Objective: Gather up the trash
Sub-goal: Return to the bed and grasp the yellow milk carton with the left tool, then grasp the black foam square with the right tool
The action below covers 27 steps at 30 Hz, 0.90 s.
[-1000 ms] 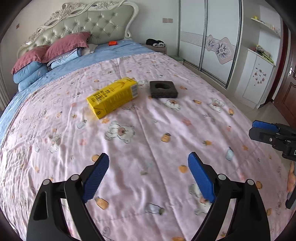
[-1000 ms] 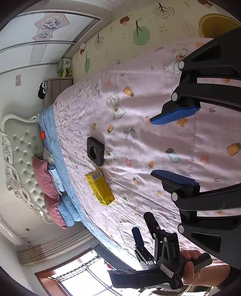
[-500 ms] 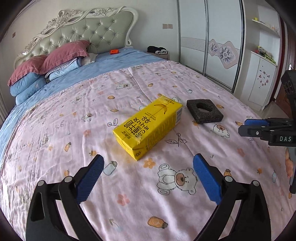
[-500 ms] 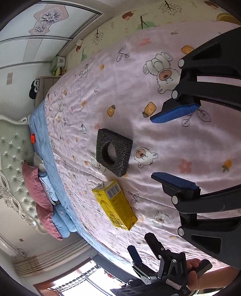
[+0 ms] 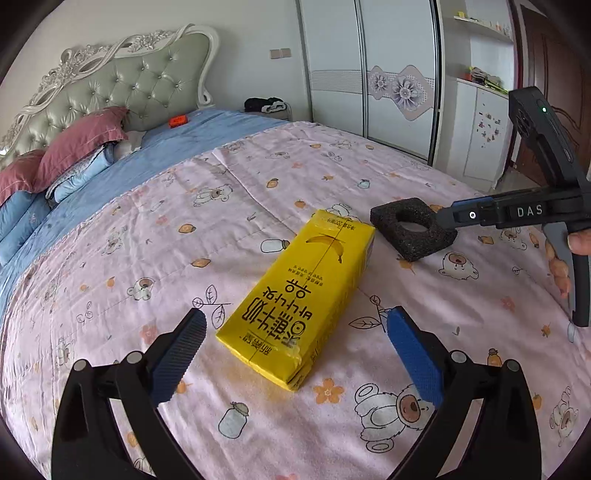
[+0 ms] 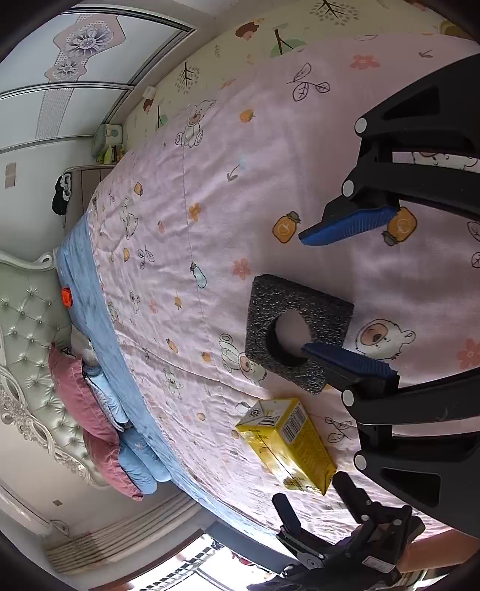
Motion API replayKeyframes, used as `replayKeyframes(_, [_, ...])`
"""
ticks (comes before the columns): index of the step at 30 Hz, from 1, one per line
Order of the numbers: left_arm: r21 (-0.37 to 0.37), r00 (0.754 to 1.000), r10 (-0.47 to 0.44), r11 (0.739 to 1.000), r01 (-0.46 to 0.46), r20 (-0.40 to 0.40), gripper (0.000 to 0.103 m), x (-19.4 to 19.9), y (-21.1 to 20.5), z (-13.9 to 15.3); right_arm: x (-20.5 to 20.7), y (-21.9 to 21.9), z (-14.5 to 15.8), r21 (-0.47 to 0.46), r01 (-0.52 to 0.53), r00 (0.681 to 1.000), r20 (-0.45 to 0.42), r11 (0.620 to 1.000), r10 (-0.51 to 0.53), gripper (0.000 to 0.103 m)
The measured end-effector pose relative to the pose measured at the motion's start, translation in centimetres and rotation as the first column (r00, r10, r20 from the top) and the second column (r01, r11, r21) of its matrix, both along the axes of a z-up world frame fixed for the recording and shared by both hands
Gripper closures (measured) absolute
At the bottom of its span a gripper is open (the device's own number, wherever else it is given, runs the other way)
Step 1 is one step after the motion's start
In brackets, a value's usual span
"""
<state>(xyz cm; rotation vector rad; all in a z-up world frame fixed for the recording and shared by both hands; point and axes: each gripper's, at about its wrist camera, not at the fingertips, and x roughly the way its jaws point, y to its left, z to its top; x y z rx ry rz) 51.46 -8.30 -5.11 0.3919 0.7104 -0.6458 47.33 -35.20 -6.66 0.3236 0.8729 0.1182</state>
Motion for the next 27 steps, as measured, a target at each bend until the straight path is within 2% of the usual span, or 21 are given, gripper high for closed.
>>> replayKeyframes(3, [0.019,1.0,-0.001,1.0,0.001,-0.001,0.005,0.9,-0.8,-0.6,0.9,0.3,-0.1,0.022,-0.014,1.0,-0.001,1.0,0.014,0.049])
replayKeyframes(9, [0.002,0.999,0.012,1.0,-0.012,-0.044,0.006,2.7,-1.6,-2.0,2.1,1.2,-0.4,-0.013,-0.028,1.0,-0.003,1.0,0.028,0.053])
replayKeyframes(11, [-0.001,0.998,0.015,1.0,-0.015,-0.063,0.014,3.0,-1.6,-2.4,2.6,1.4,-0.7,-0.022,-0.029,1.0,-0.008,0.999,0.029,0.054])
replayKeyframes(12, [0.001,0.996,0.013,1.0,-0.013,-0.085,0.023,3.2,-1.6,-2.7,2.6,1.5,-0.8,-0.032,-0.03,0.999,-0.013,0.999,0.03,0.058])
replayKeyframes(14, [-0.012,0.993,0.031,0.999,-0.032,-0.11,0.029,3.5,-1.4,-3.0,2.7,1.8,-1.2,-0.045,-0.041,0.999,-0.019,0.998,0.041,0.065])
replayKeyframes(16, [-0.022,0.993,0.043,0.999,-0.046,-0.11,0.044,3.5,-1.3,-3.1,2.5,1.8,-1.4,-0.055,-0.035,0.999,-0.008,0.998,0.035,0.077])
replayKeyframes(18, [-0.036,0.993,0.055,0.998,-0.059,-0.105,0.054,3.3,-1.1,-3.1,2.3,1.7,-1.3,-0.052,-0.031,0.999,0.013,0.998,0.032,0.078])
replayKeyframes(27, [-0.178,0.991,0.083,0.979,-0.102,-0.109,0.054,0.6,0.5,-1.9,0.6,0.6,-1.1,0.023,-0.024,0.999,0.04,0.999,0.023,0.078])
